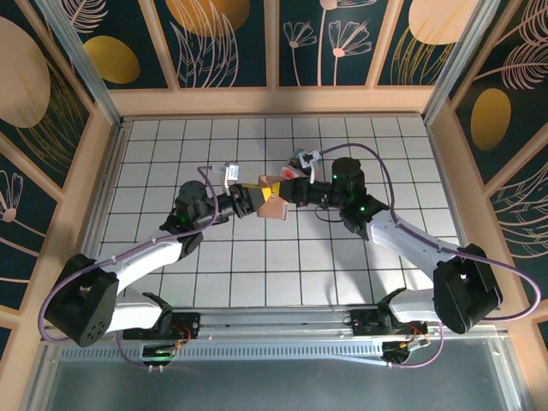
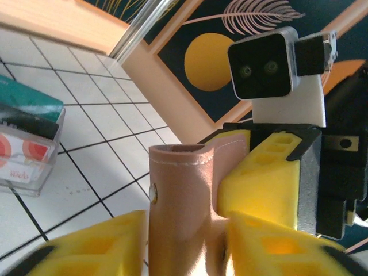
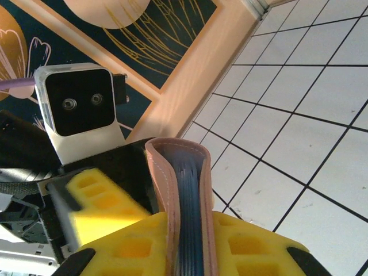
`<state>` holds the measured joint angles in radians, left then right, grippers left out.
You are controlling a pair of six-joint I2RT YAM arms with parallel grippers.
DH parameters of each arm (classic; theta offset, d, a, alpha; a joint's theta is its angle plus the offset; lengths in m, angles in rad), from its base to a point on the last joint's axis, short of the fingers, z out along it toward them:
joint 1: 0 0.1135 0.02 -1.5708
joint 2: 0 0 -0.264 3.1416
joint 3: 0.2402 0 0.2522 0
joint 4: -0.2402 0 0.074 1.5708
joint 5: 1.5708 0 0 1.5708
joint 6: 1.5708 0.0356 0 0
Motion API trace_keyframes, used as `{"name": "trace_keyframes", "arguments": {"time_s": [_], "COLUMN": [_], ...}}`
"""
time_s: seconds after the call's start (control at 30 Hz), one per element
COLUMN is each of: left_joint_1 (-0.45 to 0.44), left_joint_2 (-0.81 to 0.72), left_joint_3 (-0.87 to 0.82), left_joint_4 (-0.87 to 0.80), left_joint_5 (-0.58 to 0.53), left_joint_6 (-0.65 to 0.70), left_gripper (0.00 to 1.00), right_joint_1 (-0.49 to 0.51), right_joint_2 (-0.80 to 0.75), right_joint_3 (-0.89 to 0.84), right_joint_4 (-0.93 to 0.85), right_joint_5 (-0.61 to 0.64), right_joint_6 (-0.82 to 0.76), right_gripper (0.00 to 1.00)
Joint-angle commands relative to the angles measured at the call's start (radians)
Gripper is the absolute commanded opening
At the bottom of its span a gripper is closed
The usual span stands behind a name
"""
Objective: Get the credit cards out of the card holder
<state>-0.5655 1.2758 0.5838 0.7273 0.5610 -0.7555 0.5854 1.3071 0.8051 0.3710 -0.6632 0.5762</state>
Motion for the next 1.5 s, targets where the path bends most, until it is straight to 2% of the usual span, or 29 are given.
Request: {"name": "trace_keyframes", "arguments": {"time_s": [0.0, 0.13, 0.17, 0.2, 0.37, 0.53, 0.7, 0.93, 1.0, 1.1, 1.47], "left_joint_1": [-0.007, -0.007, -0.008, -0.008, -0.008, -0.008, -0.008, -0.01, -0.01, -0.01, -0.01], "left_joint_2": [-0.071, -0.175, -0.204, -0.231, -0.288, -0.224, -0.14, -0.057, -0.045, -0.036, -0.034], "left_joint_3": [0.005, -0.058, -0.074, -0.089, -0.126, -0.128, -0.115, -0.11, -0.11, -0.111, -0.125], "left_joint_4": [-0.039, -0.075, -0.091, -0.107, -0.143, -0.074, 0.047, 0.198, 0.212, 0.221, 0.229], "left_joint_5": [-0.022, -0.118, -0.151, -0.184, -0.201, -0.071, 0.035, 0.125, 0.135, 0.139, 0.144], "left_joint_6": [0.029, 0.044, 0.042, 0.039, 0.05, 0.029, -0.016, -0.082, -0.088, -0.092, -0.1], "left_gripper": [0.58, 0.81, 0.92, 0.99, 0.99, 0.99, 0.91, 0.76, 0.71, 0.59, 0.35], "right_joint_1": [-0.018, -0.033, -0.032, -0.062, -0.075, -0.074, -0.064, -0.044, -0.044, -0.035, -0.012], "right_joint_2": [-0.042, -0.072, -0.079, -0.082, -0.092, -0.071, -0.05, -0.043, -0.036, -0.021, 0.01], "right_joint_3": [0.0, -0.025, -0.032, -0.037, -0.046, -0.05, -0.056, -0.044, -0.039, -0.03, -0.016], "right_joint_4": [0.052, 0.073, 0.082, 0.094, 0.152, 0.256, 0.333, 0.31, 0.309, 0.308, 0.319], "right_joint_5": [0.013, -0.007, -0.019, -0.033, -0.094, -0.169, -0.218, -0.216, -0.214, -0.216, -0.207], "right_joint_6": [0.011, 0.018, 0.02, 0.024, 0.042, 0.091, 0.129, 0.102, 0.099, 0.097, 0.098], "right_gripper": [0.15, 0.13, 0.12, 0.11, 0.08, 0.09, 0.09, 0.09, 0.09, 0.09, 0.09]}}
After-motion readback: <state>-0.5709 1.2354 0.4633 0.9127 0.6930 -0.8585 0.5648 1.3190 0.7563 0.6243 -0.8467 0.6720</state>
